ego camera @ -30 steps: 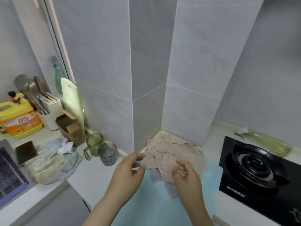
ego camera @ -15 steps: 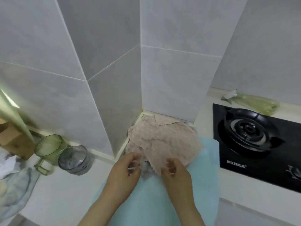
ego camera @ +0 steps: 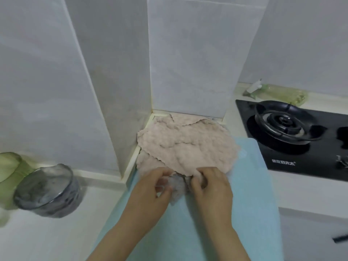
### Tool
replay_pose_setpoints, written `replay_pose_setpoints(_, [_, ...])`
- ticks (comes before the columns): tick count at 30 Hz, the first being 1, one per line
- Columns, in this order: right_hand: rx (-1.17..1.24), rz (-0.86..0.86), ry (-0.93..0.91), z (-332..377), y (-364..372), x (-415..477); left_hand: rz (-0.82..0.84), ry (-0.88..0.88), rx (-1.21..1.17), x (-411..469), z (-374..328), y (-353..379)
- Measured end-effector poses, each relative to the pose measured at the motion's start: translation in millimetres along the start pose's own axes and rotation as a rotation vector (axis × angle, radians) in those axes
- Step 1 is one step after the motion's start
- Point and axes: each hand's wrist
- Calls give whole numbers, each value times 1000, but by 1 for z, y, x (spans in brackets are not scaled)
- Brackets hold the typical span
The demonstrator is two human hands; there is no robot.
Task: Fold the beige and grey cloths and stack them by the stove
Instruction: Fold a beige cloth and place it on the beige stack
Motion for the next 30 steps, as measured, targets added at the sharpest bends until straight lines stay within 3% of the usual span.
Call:
replay_pose_setpoints(6, [2, -4, -225, 11, -34, -14, -76, 346, 127, 9, 7, 5])
replay_pose_setpoints(10, [-69, -73, -355, 32, -63, -52, -195, 453, 202, -7, -7, -14])
replay_pose_setpoints(14, [-133, -168, -373, 61, -100, -96, -248, 586, 241, -59, -24, -51])
replay_pose_setpoints(17, [-161, -226, -369, 89, -131, -118, -223, 601, 207, -101, -40, -75])
replay_pose_setpoints(20, [-156, -272, -387, 114, -153, -135, -299, 665, 179, -129, -48, -92])
replay_pose_setpoints(30, [248, -400, -221, 120, -182, -107, -416, 603, 315, -103, -54, -108])
Point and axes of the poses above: each hand's wrist, its own x-axis towards the middle knuckle, its own y-axis out of the palm, z = x × y, and after that the axes turned 6 degrees about x, right-handed
